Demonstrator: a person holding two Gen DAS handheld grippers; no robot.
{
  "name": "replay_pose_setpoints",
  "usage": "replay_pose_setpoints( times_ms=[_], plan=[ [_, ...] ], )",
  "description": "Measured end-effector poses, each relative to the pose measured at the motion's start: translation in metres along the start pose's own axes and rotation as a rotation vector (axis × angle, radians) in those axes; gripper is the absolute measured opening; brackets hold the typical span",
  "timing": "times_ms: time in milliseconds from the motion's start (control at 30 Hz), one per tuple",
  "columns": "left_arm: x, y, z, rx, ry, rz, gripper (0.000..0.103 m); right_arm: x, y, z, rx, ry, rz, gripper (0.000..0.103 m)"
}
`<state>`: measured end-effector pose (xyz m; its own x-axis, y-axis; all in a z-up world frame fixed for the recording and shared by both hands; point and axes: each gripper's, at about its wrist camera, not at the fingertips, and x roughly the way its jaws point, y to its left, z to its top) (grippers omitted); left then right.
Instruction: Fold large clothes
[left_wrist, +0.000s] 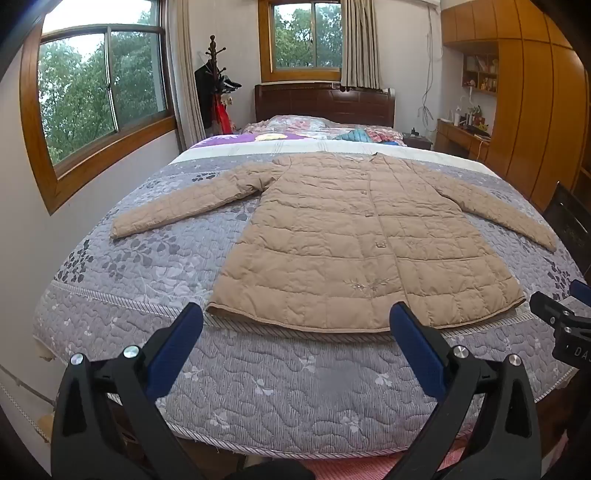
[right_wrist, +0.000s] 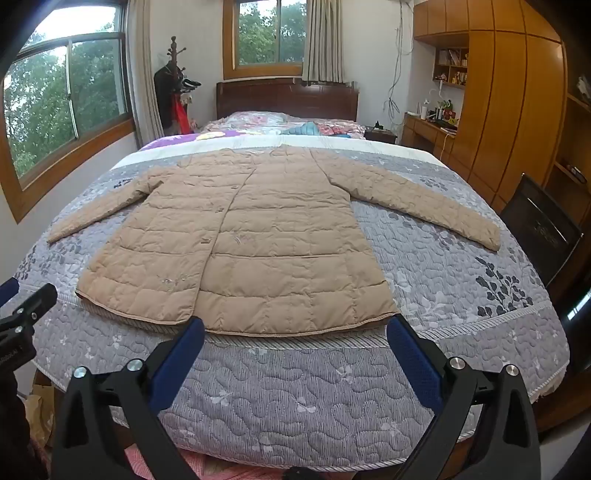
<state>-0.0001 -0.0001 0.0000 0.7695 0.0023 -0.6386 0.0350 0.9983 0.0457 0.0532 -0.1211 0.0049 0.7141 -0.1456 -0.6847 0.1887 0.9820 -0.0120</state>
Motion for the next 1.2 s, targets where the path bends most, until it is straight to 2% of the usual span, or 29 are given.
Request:
replay_pose_setpoints(
  times_ms=[1200],
  plan=[
    [-0.0002, -0.0027, 0.0008, 0.002, 0.005, -0.005, 0.1, -0.0005, 0.0005, 0.0012, -0.002, 0.002, -0.001, 0.099]
  ],
)
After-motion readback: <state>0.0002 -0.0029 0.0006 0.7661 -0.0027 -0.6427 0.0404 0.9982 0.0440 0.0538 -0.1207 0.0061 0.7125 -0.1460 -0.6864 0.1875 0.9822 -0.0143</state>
